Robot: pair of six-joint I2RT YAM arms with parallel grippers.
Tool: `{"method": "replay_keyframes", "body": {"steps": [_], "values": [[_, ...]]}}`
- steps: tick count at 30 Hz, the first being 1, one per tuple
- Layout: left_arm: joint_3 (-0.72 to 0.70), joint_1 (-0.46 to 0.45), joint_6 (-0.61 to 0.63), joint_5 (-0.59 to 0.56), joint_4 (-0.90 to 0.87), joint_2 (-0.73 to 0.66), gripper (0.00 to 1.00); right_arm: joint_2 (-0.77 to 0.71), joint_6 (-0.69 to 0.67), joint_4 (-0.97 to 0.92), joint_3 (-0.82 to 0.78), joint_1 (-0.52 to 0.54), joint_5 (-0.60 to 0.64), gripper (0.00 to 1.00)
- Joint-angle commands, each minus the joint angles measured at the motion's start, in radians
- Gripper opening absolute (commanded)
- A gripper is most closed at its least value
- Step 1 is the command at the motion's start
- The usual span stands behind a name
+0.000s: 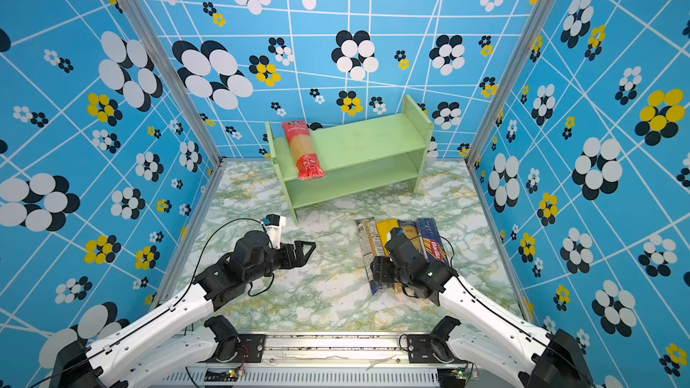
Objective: Arrange pasta packages on shelves
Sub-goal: Move the pasta bag to the center of the table.
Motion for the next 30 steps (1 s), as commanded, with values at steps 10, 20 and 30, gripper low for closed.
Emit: {"method": "replay_keyframes", "body": {"steps": [10,20,30], "values": [[-0.006,-0.008,-0.025,-0.035,-0.008,0.002,0.99,0.107,-0.016,0.059,-0.009,0.01,-0.012,0.77],[-0.003,-0.008,-0.021,-0.031,-0.001,0.026,0.99,0.165,-0.021,0.073,-0.005,0.009,-0.008,0.8],[-0.013,-0.008,-0.021,-0.035,0.002,0.025,0.99,0.214,-0.027,0.09,-0.009,0.01,0.001,0.81]]}}
